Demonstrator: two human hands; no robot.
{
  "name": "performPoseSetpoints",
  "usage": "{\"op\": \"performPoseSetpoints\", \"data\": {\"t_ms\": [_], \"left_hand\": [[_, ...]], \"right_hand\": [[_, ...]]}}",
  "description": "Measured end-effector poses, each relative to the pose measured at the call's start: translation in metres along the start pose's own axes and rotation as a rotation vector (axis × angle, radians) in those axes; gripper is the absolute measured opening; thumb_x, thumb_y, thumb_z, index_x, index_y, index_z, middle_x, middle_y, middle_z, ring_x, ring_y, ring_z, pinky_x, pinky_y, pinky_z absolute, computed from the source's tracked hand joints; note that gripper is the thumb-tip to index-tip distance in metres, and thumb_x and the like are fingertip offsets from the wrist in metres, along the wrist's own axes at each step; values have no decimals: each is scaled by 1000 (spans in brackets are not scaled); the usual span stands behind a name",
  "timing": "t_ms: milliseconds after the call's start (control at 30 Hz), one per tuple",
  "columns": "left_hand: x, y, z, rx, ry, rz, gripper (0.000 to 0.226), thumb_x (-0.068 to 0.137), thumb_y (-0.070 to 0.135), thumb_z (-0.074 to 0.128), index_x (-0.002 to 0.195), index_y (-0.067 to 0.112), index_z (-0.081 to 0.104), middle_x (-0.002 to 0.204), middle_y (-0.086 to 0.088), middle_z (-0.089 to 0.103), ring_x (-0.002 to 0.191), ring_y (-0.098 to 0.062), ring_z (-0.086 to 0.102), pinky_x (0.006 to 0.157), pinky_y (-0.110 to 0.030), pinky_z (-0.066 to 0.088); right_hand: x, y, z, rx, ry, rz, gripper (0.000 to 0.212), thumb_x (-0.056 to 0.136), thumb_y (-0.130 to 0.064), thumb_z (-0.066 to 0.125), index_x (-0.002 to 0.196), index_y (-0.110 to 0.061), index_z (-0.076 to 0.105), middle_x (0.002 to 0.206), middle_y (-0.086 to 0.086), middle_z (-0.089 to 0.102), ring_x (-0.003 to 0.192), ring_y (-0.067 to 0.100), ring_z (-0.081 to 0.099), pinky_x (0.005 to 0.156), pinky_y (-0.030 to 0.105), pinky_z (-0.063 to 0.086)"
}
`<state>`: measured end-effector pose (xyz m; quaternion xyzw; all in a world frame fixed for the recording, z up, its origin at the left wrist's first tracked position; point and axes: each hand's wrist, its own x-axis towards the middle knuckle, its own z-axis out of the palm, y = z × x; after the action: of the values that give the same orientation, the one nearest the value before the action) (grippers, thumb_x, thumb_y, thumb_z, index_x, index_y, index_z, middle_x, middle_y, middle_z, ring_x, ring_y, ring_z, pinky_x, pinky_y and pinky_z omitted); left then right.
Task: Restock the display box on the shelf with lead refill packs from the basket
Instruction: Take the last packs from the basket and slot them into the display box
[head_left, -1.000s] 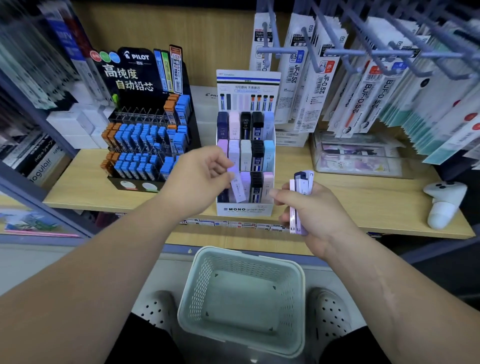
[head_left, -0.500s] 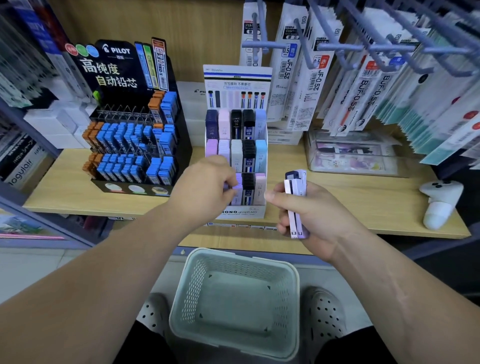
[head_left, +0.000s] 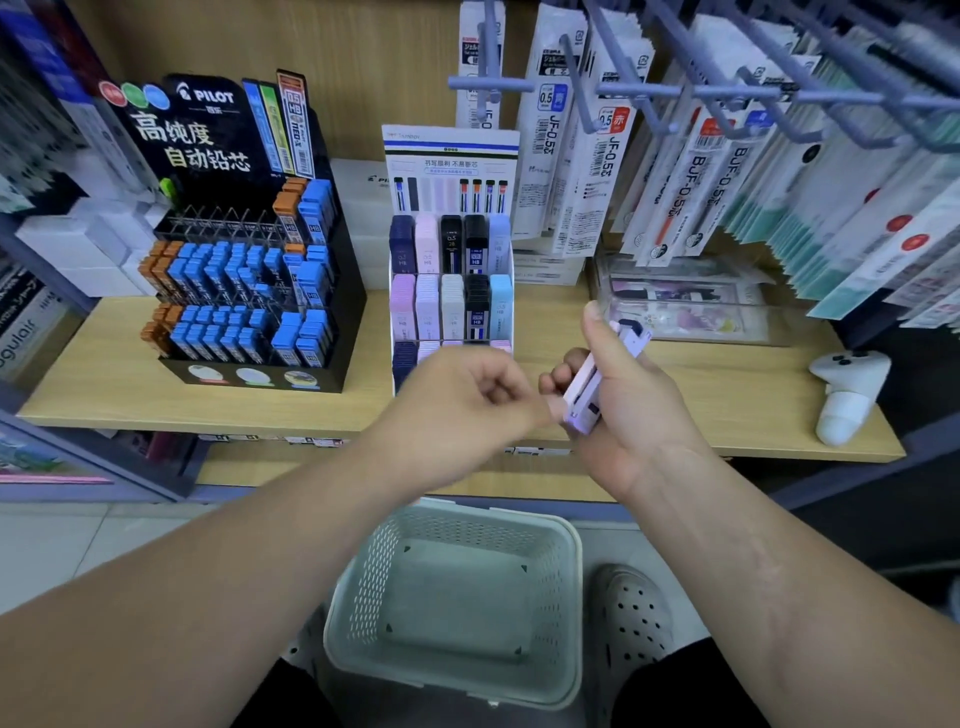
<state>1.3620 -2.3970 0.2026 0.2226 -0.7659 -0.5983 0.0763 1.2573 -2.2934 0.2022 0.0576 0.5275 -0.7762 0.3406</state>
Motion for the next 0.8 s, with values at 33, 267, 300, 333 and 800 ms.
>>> {"op": "performPoseSetpoints", "data": {"t_ms": [33,267,300,333,800], "left_hand": [[-4,-2,8,-20,-11,-15,31,66,39,86,71,14,68,68,-12,66,58,-14,52,59,-35,47],[-9,-6,32,-218,117,-114,18,81,14,79,84,0,67,69,-17,72,62,-26,71,57,-33,55],[-9,-5,32,-240,121,-118,15,83,12,78,85,1,69,70,-17,73,64,-26,72,60,-34,57],[-10,-4,32,-267,124,-124,11,84,10,76,86,1,70,72,-17,73,66,-27,73,62,-35,58],[-25,-7,-9,-368,230,-73,22,85,-11,60,86,6,74,63,-14,66,52,-20,57,51,-27,48]], "right_hand": [[0,1,0,5,6,-14,34,86,-39,75,84,-14,53,64,1,51,56,17,58,58,31,54],[-6,5,7,9,14,-21,34,85,-37,76,73,-13,55,55,0,58,52,14,60,53,28,54],[-6,4,8,19,12,-18,33,84,-36,77,75,-13,55,56,0,57,53,14,61,54,28,55],[-5,3,8,27,14,-17,32,82,-36,78,77,-13,56,57,-1,57,54,15,61,55,28,55],[9,0,-2,-196,99,-82,24,82,-24,80,84,-21,56,58,-5,53,54,13,54,57,31,41]]}}
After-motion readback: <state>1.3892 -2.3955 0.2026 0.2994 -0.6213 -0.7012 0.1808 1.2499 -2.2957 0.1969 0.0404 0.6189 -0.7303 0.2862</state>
